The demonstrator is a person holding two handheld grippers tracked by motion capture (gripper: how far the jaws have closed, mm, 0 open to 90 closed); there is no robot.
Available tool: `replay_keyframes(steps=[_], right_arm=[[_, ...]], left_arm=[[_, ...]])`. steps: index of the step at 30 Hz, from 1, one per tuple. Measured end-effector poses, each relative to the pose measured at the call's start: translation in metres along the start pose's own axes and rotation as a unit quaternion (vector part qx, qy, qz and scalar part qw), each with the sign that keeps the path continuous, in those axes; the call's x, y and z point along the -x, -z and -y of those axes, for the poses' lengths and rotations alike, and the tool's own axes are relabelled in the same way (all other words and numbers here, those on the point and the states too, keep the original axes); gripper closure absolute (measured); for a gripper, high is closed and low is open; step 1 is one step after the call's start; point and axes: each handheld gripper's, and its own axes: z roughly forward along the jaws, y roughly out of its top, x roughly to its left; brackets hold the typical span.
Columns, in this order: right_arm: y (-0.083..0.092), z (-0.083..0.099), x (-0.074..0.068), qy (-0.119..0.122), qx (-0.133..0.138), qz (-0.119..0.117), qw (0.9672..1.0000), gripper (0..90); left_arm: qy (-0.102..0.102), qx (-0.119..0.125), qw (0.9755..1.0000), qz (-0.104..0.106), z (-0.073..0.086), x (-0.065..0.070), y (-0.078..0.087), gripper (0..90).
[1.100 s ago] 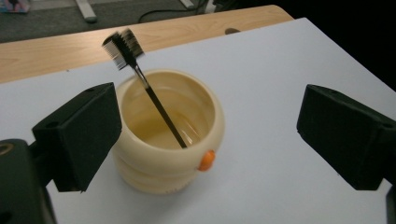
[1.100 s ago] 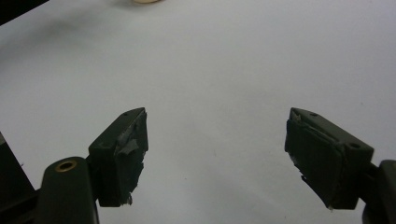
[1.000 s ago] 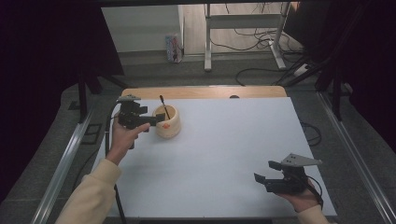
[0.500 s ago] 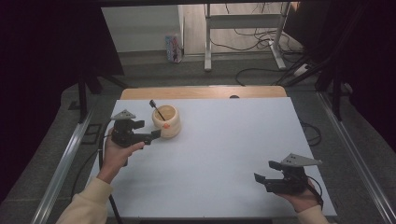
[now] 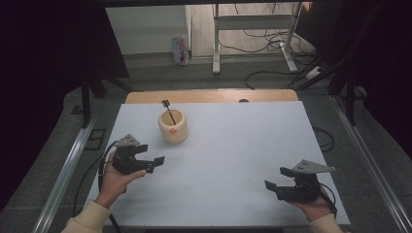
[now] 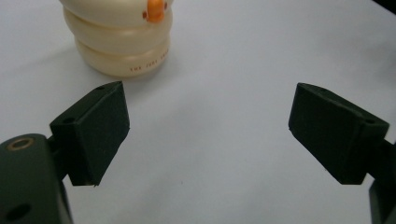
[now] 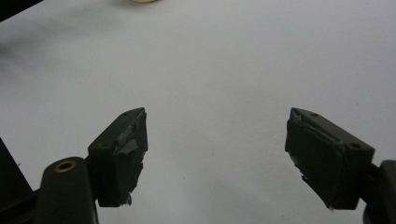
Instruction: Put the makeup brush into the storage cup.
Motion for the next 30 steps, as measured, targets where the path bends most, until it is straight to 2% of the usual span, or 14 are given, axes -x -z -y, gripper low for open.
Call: replay_keyframes(steps=[7, 11, 15, 30], right_arm=[[0.0, 0.0, 0.0, 0.003, -0.004, 0.001, 1.0, 21.2], [-0.001, 0.001, 0.0, 0.006, -0.005, 0.003, 1.0, 21.2], [-0.001, 0.001, 0.0, 0.007, -0.006, 0.004, 1.0, 21.2], [-0.001, 0.002, 0.0, 0.008, -0.012, 0.007, 0.9999, 21.2]], left_arm=[[-0.011, -0.018, 0.9998, -0.006, 0.015, 0.005, 0.002, 13.4], [-0.01, -0.019, 0.9998, -0.005, 0.02, 0.006, 0.003, 13.5], [-0.018, -0.025, 0.9995, -0.003, 0.02, 0.008, 0.0, 13.6], [-0.02, -0.03, 0.9993, -0.001, 0.019, 0.006, -0.006, 14.3]])
